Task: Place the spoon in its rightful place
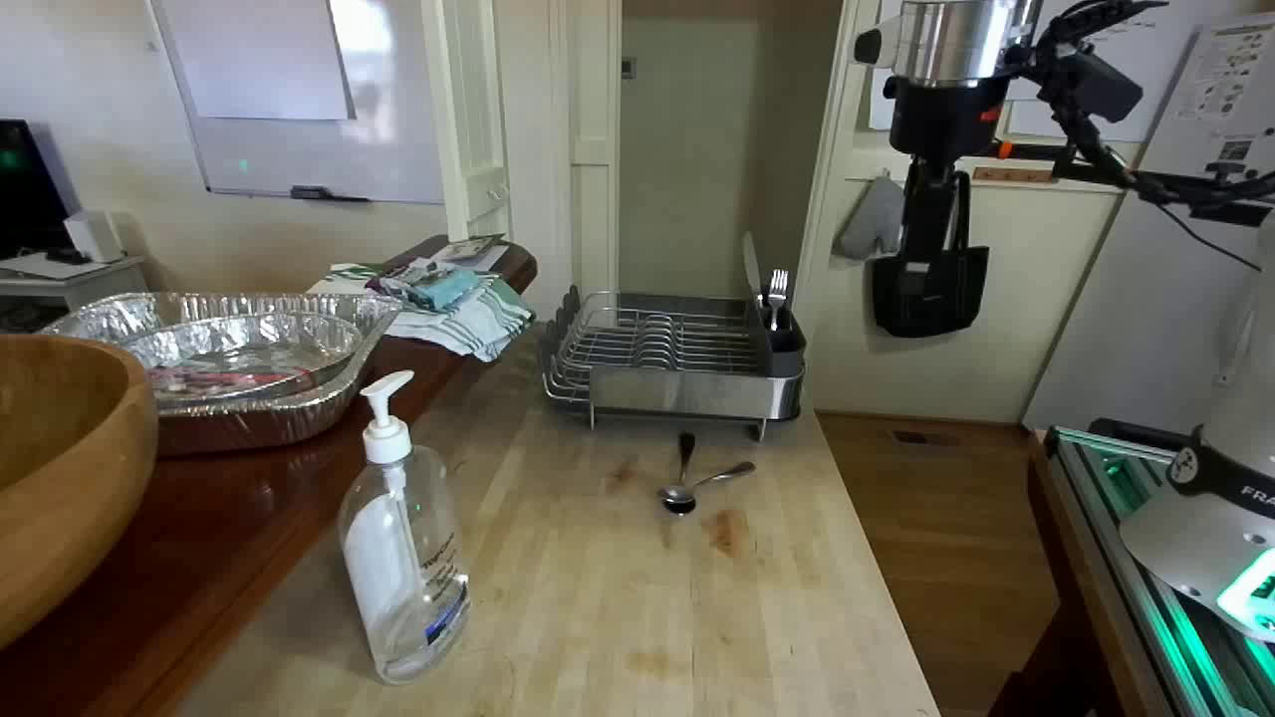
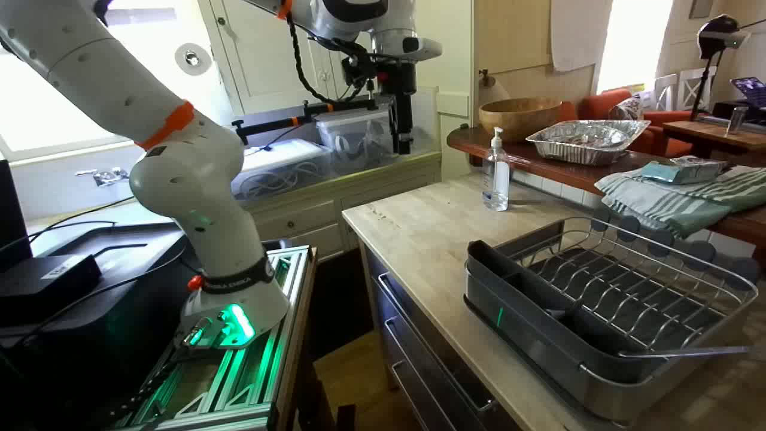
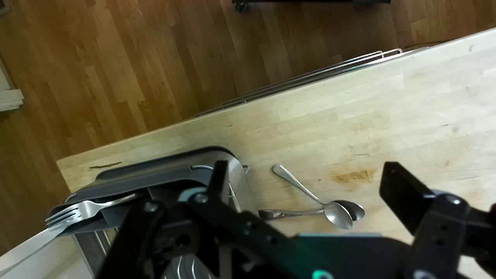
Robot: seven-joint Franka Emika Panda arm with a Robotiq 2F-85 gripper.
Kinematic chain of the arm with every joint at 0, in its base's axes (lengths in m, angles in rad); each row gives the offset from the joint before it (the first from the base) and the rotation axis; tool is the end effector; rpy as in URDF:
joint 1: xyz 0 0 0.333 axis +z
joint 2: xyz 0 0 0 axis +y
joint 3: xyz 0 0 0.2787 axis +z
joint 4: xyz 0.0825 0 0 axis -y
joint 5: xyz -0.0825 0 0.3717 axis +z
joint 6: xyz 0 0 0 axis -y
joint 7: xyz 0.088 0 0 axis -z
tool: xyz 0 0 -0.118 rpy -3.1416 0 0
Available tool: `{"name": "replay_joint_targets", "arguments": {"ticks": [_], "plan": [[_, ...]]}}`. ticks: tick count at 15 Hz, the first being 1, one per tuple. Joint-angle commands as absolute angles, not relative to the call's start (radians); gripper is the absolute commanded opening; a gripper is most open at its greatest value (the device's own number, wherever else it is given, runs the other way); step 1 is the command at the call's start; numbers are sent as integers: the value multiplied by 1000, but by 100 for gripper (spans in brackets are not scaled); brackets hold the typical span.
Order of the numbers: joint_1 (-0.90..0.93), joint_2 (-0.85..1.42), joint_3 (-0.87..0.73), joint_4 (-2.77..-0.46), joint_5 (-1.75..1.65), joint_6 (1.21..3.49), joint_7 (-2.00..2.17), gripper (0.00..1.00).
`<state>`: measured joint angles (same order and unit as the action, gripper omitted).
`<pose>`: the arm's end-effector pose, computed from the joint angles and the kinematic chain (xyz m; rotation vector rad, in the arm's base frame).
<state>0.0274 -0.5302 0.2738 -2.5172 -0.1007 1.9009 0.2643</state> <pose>0.3686 0.1023 0.4098 2.8907 0.0454 -0.0595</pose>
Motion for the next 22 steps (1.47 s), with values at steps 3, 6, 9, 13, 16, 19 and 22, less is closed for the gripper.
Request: {"name": "replay_joint_targets", "arguments": {"ticks": [3, 6, 9, 13, 16, 19, 22], "plan": [[55, -526, 249, -2515, -113, 1898, 276, 100], [55, -526, 249, -2515, -113, 1898, 276, 100], [55, -539, 241, -2514, -111, 1913, 284, 100], [33, -523, 180, -2480, -87, 1928, 276, 100], [20, -514, 114, -2463, -60, 1976, 246, 100], [8, -504, 54, -2450, -20, 2021, 223, 100], [-13, -488, 10, -2442, 6, 2056, 208, 100]]}}
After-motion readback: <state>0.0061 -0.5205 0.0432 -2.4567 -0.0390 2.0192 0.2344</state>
